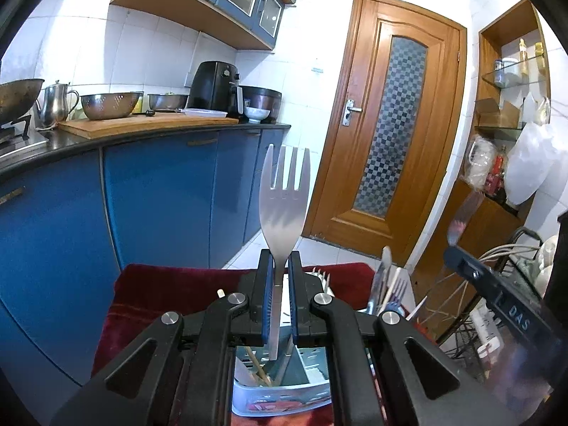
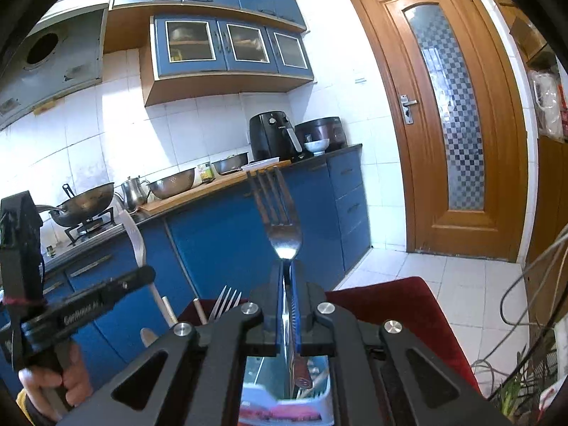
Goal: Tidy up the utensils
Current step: 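Open both tools to drop the forks into the blue box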
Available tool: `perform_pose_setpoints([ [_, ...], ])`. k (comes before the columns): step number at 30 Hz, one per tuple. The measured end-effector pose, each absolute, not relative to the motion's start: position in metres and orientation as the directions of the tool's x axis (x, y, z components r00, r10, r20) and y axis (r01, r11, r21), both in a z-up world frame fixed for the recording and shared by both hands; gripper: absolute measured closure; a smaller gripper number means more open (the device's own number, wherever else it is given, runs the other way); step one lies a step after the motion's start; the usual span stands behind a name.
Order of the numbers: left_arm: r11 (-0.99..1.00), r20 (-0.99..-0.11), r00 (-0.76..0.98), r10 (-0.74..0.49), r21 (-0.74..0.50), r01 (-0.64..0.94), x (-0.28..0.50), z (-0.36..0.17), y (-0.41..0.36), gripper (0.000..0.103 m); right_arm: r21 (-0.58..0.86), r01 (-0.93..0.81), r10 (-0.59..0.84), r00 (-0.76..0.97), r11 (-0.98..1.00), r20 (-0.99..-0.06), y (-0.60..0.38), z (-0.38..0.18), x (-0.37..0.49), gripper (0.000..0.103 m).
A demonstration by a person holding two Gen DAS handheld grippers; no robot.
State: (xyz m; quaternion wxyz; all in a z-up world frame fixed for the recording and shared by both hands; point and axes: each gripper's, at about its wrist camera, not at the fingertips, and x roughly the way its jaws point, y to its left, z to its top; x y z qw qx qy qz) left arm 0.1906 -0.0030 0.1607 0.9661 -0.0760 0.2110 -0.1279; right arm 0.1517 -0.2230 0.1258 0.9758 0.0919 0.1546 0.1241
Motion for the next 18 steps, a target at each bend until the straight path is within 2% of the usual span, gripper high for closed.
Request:
perform_pose_setpoints([
  [8,0.952,-0.46,0.837,-0.297,-0.215,0.219,0.205,0.122,-0.007,0.097,0.2,-0.23,0.29,0.885,0.952,-0.363,-0.21,0.091,0.169,0.097],
  [14,0.95,-0.475,0.824,-0.308,-0.194,0.243,0.201,0.112,-0.012,0.097,0.228,-0.234,0.312,0.852,0.945,-0.42,-0.209,0.072,0.173,0.097],
  [16,0.949,-0.483,0.818,-0.312,-0.191,0.249,0.201,0.112,-0.015,0.097,0.245,-0.236,0.323,0.844,0.94,-0.429,-0.21,0.07,0.173,0.095],
  [18,0.95,-0.49,0.815,-0.309,-0.187,0.248,0.2,0.114,-0.017,0.096,0.254,-0.237,0.328,0.847,0.938,-0.419,-0.212,0.072,0.169,0.086],
])
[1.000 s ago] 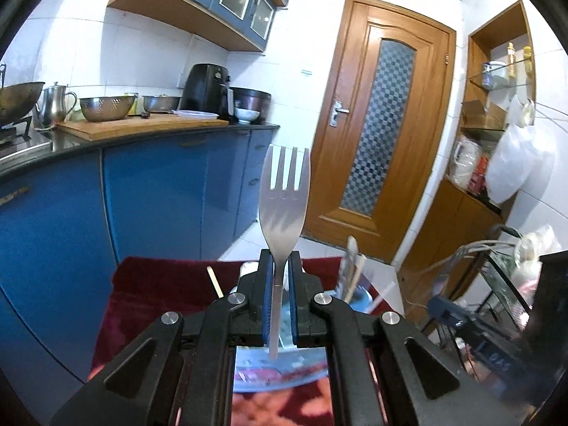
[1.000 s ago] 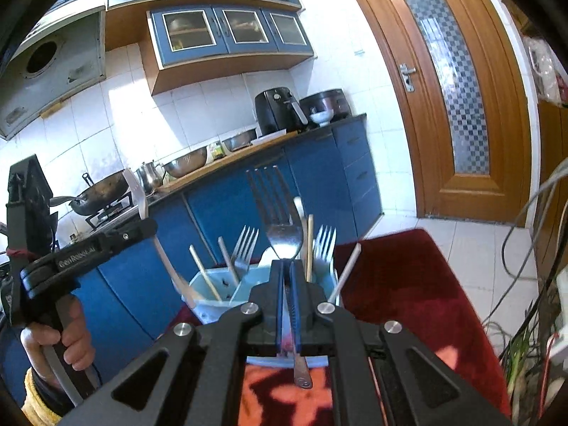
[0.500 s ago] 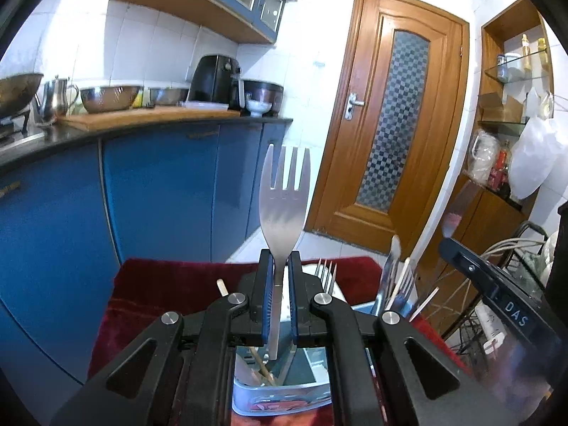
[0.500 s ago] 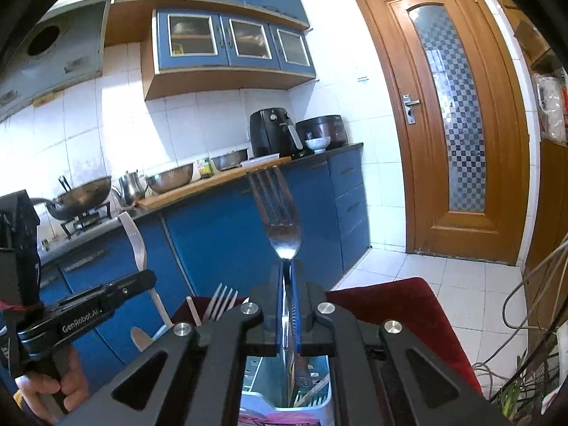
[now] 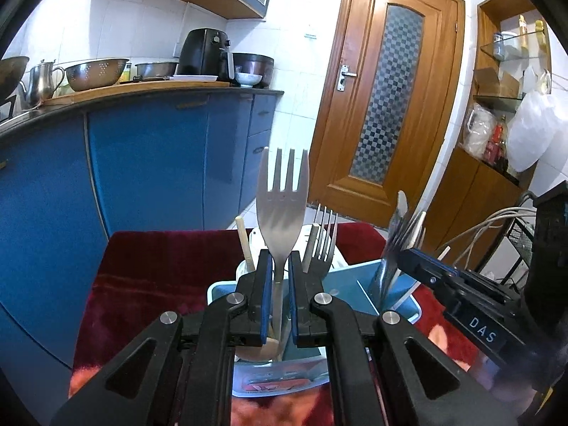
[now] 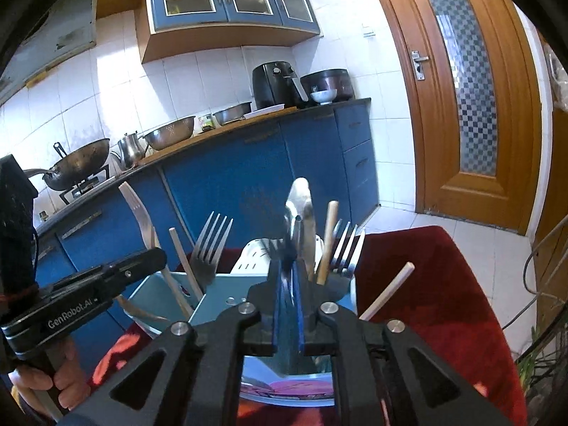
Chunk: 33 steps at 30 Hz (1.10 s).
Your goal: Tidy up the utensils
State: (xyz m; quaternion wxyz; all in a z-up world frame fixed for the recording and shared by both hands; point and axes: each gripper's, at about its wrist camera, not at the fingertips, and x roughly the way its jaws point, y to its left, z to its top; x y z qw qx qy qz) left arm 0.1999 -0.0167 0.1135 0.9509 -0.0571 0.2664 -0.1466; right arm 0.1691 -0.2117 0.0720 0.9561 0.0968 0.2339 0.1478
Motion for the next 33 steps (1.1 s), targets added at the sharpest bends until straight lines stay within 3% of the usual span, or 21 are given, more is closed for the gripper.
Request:
perform_pose_setpoints([
  [3,0.948,-0.493,0.811,-0.316,-0.192,0.253,0.2,0.119,-0.017,0.091,0.256,-0.245,0.333,0.856,0.935,-0.396,-0.213,0.081,0.163,0.083],
  [5,0.947,-0.492,0.809,-0.321,-0.194,0.257,0.198,0.124,-0.017,0.081,0.254,-0.249,0.333,0.863,0.935,-0.38,-0.214,0.089,0.157,0.082],
  [15,0.943,-0.478,0.814,-0.331,-0.186,0.275,0.165,0.145,-0.019,0.077,0.258,-0.273,0.351,0.876,0.927,-0.332,-0.213,0.116,0.117,0.072],
  [20,0.947,-0.471,0.821,-0.322,-0.18,0.268,0.137,0.153,-0.014,0.067,0.249,-0.276,0.351,0.872,0.928,-0.34,-0.211,0.119,0.093,0.07],
  [25,0.951,-0.48,0.821,-0.309,-0.181,0.252,0.109,0.151,-0.007,0.056,0.247,-0.272,0.349,0.867,0.93,-0.357,-0.211,0.111,0.069,0.06],
  [29,0.959,-0.487,0.827,-0.281,-0.176,0.223,0.09,0.141,-0.003,0.044,0.236,-0.255,0.33,0.87,0.938,-0.367,-0.213,0.1,0.05,0.041],
  [33,0.969,-0.495,0.835,-0.241,-0.162,0.184,0.076,0.126,-0.002,0.035,0.209,-0.25,0.314,0.87,0.946,-0.379,-0.213,0.086,0.039,0.032],
])
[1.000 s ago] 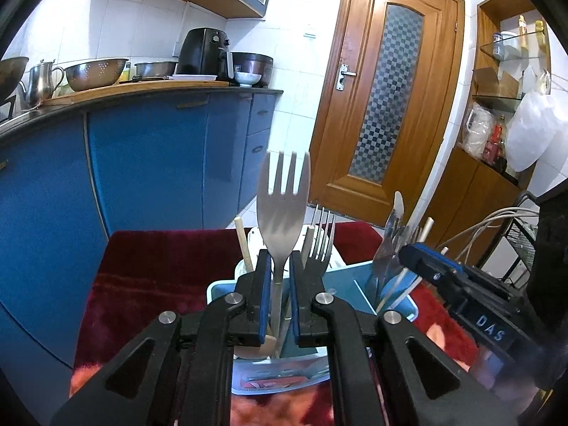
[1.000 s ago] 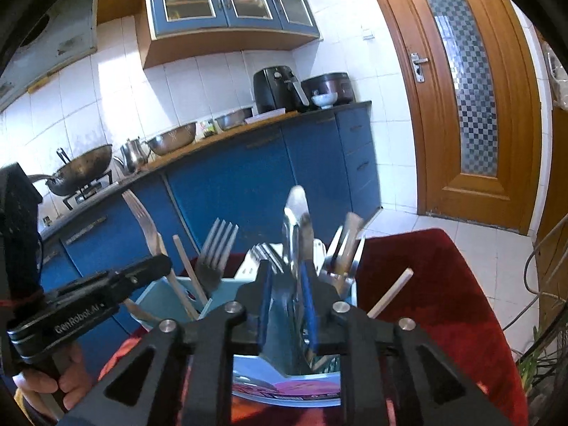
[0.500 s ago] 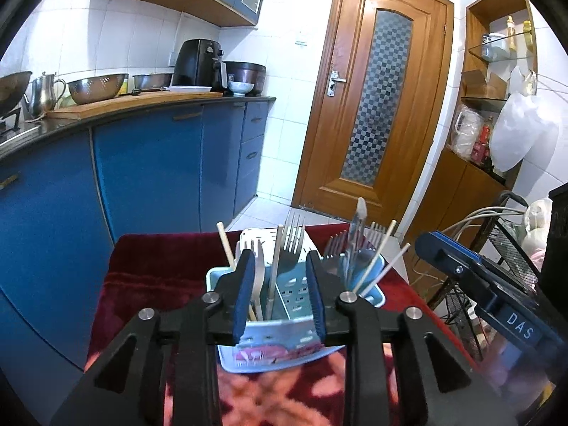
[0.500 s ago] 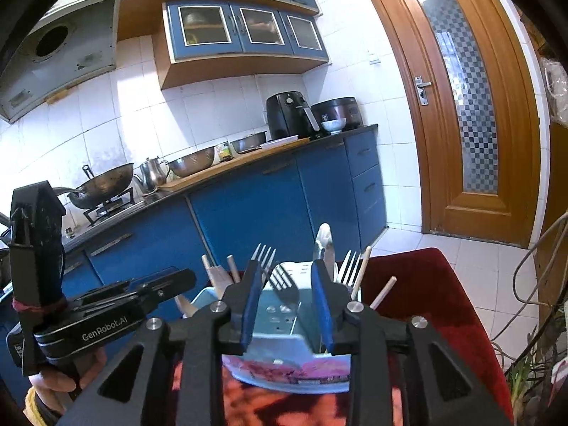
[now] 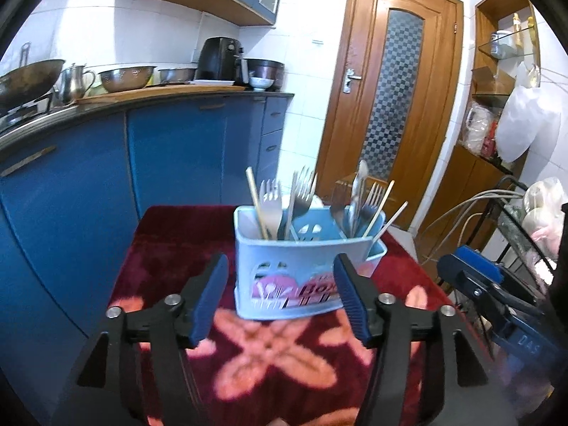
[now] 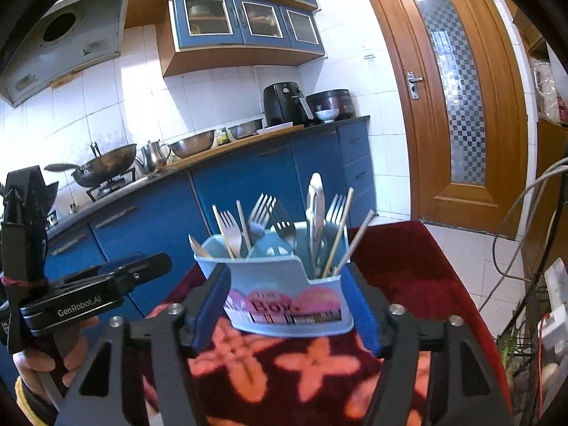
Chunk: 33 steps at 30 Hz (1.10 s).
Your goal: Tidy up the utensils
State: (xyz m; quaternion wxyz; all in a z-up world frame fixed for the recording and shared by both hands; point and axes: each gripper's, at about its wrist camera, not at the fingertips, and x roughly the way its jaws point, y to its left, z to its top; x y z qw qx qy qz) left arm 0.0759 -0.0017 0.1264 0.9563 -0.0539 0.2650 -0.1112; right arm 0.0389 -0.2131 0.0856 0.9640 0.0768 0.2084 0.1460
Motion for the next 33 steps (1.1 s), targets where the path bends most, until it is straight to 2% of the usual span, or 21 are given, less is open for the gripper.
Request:
perform_pose_setpoints([
  [11,0.986,-0.515,0.841,-0.167,-0.108,0.129,0.074,0.077,-0.012,0.034,0.202,-0.225,0.291,0.864,0.953,-0.411,-0.213,0.04,0.035,0.02],
  [21,0.993,-0.494,0.863,-0.11,-0.087,0.077,0.078,0.054,-0.013,0.033,0.189,-0.179,0.248,0.857,0.966,-0.452,-0.214,0.009,0.047,0.019],
  [33,0.997,-0.485,0.872,-0.065,-0.063,0.039,0.081,0.043,-0.014,0.033,0.162,-0.18,0.235,0.861,0.97,-0.451,-0.21,0.003,0.047,0.019],
])
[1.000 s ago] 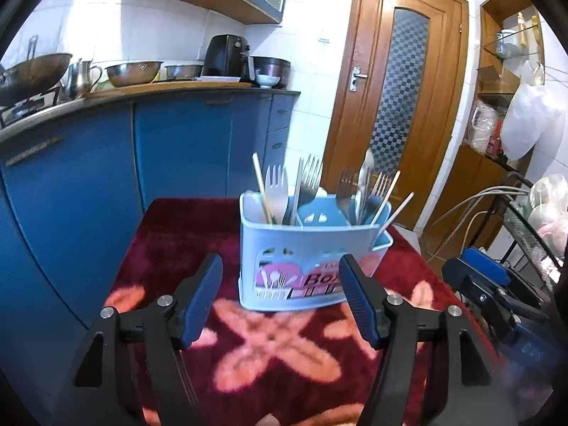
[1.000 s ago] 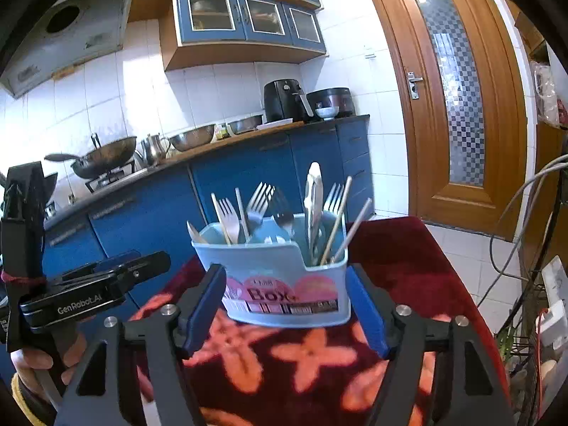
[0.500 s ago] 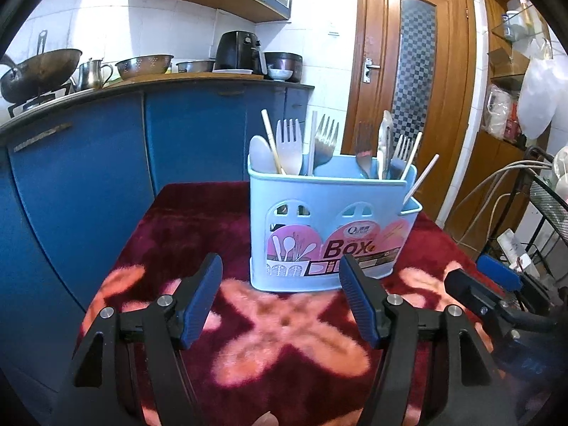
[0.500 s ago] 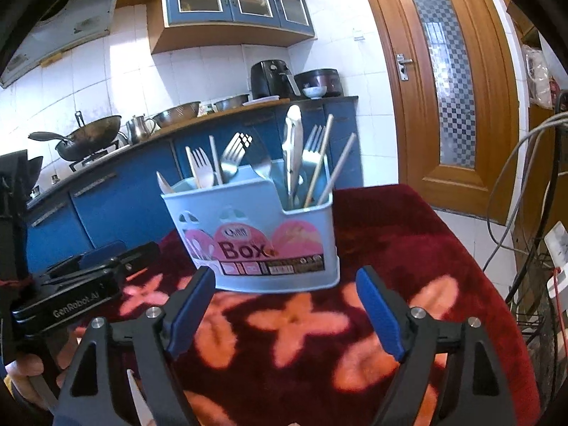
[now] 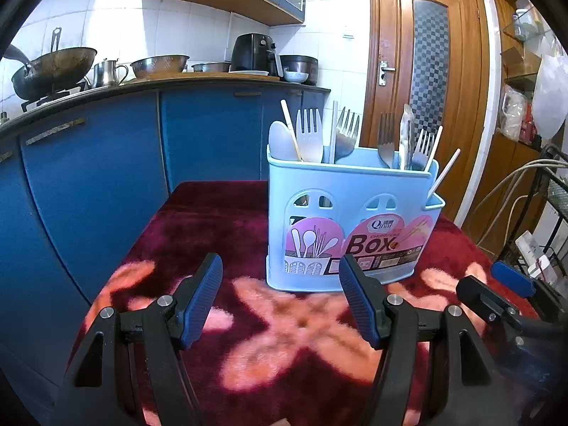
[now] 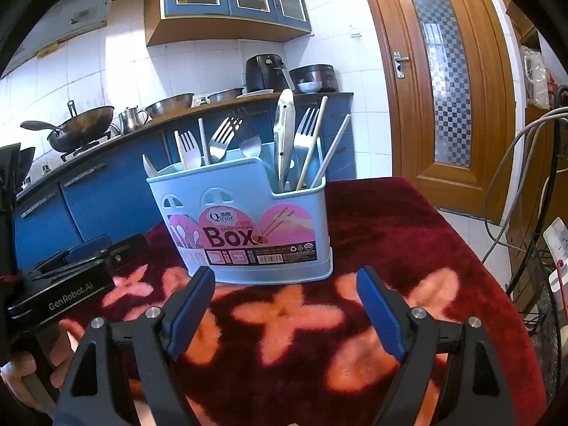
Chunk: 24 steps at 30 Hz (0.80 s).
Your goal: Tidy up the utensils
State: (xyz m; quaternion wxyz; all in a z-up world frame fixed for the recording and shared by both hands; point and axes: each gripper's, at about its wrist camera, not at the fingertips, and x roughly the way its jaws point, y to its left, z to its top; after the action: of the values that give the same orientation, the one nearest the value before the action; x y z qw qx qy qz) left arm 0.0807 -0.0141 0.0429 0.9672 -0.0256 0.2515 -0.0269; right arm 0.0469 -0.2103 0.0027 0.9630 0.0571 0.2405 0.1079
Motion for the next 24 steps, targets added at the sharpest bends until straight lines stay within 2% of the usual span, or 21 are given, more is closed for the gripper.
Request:
perform_pose_setpoints([
  [24,0.997,-0.481,0.874,-0.074,-0.066,0.048,0.0784,0.0421,-0.0145,0.034,0.16,-0.18,0.234,0.859,0.971,-0.455,-0.2088,0.0026,0.0466,0.019],
])
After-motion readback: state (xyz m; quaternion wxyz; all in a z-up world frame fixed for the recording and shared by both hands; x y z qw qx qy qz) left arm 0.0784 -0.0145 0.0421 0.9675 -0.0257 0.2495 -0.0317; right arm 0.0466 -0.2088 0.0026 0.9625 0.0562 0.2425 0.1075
